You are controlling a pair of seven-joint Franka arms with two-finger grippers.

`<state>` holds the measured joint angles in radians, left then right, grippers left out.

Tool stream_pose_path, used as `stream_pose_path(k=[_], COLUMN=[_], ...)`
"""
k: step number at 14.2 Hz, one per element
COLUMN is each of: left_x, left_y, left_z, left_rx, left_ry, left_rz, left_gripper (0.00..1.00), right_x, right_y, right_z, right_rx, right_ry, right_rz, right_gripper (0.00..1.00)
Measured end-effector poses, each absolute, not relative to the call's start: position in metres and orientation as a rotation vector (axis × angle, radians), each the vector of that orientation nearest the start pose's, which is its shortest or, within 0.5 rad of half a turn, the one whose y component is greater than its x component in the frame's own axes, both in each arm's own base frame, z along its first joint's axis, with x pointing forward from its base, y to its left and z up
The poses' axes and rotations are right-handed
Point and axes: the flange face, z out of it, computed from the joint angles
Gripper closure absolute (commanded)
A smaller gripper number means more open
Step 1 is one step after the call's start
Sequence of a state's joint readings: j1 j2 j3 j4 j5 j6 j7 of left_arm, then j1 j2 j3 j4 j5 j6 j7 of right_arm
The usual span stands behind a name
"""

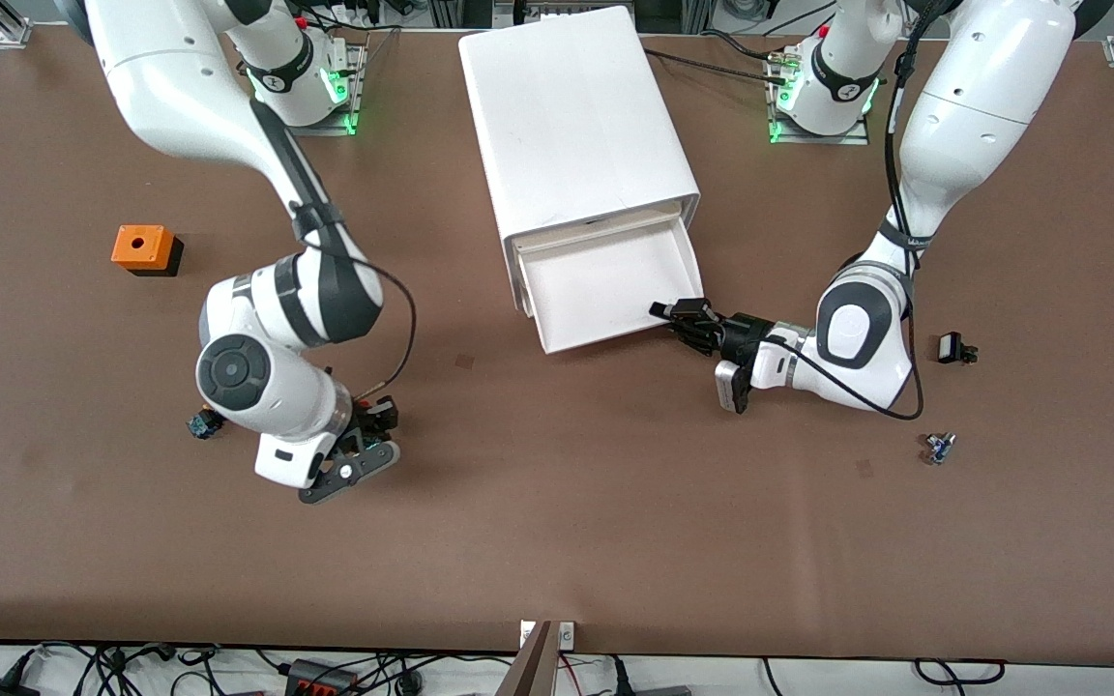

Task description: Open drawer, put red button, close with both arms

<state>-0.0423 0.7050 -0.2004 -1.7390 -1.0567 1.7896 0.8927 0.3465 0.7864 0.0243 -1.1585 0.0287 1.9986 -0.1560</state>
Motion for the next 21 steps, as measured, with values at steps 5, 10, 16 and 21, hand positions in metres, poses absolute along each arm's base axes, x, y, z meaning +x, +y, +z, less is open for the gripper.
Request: stream_pose_path(k=[5, 10, 16, 21], left_x=[0.626, 0.642, 0.636, 0.620], left_y=[-0.165, -0.125, -0.095, -0.058], left_z=[0.231, 0.310, 0.373, 0.423], left_rx=[2.114, 2.438, 2.804, 2.928], left_ry=[-0.521, -0.468, -0.303, -0.280], left_rz=[-0.266, -0.411, -0.498, -0.485], left_gripper=[0.00, 0.00, 0.00, 0.00], right_x=[0.679, 0.617, 0.576, 0.537], right_y=[0.365, 0.472, 0.526, 0.566], right_z=[0.379, 0.410, 0.411, 0.385], right_rx=[-2.974, -2.966, -2.939, -2.958], right_ry=[-0.780, -0.607, -0.466, -0.473], right_rz=[-0.108, -0.177, -0.165, -0.090], right_gripper=[1.00, 1.00, 1.00, 1.00])
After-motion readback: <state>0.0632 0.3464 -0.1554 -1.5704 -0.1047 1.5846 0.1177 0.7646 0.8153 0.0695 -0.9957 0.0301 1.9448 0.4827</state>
